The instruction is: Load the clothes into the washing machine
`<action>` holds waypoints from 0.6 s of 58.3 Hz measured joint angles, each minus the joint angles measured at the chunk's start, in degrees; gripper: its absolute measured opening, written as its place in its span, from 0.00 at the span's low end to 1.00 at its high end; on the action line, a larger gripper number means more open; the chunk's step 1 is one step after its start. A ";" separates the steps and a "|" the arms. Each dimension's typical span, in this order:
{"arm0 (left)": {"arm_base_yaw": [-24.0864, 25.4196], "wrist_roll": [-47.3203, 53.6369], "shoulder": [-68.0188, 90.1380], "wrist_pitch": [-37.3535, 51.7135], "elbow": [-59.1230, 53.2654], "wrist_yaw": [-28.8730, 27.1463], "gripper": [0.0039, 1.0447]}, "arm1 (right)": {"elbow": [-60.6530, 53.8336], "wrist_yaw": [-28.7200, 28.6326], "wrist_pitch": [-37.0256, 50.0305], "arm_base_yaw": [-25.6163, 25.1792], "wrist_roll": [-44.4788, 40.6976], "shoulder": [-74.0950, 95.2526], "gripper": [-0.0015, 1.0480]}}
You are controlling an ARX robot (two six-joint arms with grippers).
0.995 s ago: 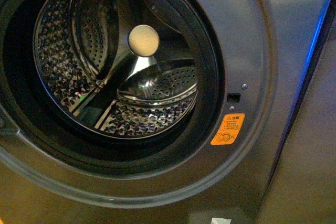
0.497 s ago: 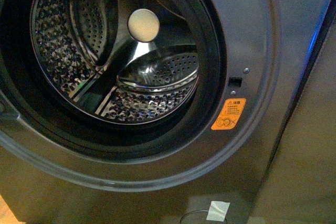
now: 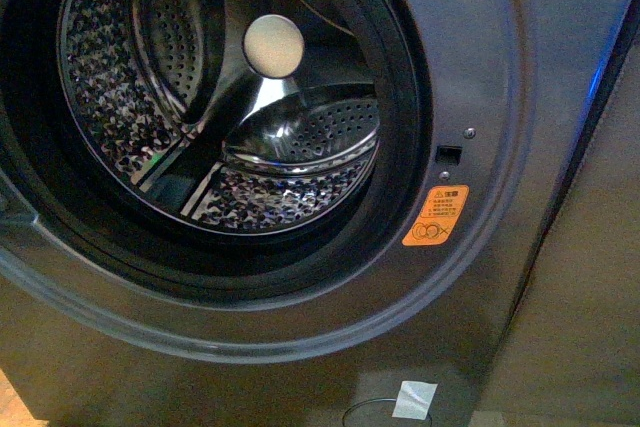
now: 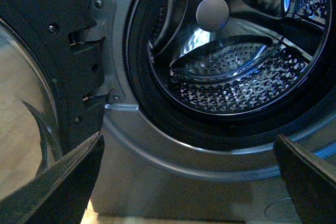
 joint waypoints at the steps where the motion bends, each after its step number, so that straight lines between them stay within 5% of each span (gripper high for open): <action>1: 0.00 0.00 0.00 0.00 0.00 0.00 0.94 | -0.07 0.07 0.17 0.00 0.13 0.00 0.88; 25: 0.00 0.00 0.00 0.00 0.00 0.00 0.94 | -8.96 -1.42 10.36 -0.42 5.38 -6.67 0.24; 35: 0.00 0.00 0.00 0.00 0.00 0.00 0.94 | -15.47 -5.99 15.28 -1.51 4.98 -14.95 0.11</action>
